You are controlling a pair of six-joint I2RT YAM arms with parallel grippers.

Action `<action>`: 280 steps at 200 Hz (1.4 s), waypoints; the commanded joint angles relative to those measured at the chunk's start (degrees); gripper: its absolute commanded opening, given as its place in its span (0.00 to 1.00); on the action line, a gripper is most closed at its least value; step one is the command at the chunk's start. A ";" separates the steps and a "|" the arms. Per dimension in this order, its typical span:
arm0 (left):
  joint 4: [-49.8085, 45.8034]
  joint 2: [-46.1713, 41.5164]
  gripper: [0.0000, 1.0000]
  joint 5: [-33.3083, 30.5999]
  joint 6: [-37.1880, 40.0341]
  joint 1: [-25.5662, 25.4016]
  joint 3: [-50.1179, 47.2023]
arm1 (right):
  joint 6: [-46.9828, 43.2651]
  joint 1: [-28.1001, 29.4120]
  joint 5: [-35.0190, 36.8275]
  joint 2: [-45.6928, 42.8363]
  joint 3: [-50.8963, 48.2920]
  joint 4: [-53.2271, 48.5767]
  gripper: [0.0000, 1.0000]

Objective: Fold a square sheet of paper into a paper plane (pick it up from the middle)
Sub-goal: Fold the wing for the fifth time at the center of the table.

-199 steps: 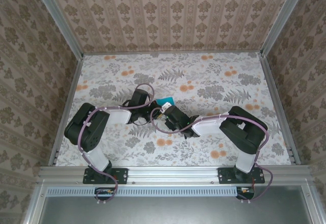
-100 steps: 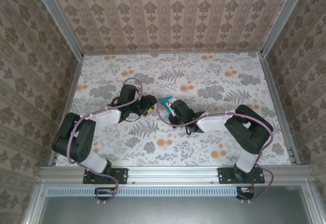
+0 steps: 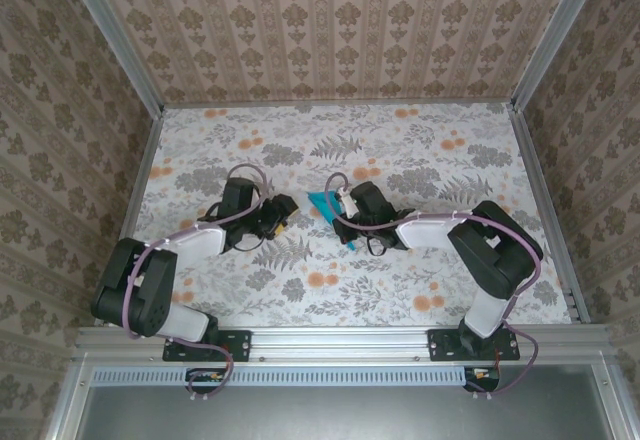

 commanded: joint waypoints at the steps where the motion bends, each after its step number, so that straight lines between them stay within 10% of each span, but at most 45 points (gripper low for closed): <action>1: 4.29 -0.13 0.65 1.69 1.23 -0.98 -0.52 | 3.54 -0.79 -6.79 -0.55 0.36 1.11 0.00; 280: 16.37 19.78 0.18 5.40 -0.17 -10.78 9.50 | 11.38 -5.66 -17.13 4.33 -0.85 1.90 0.17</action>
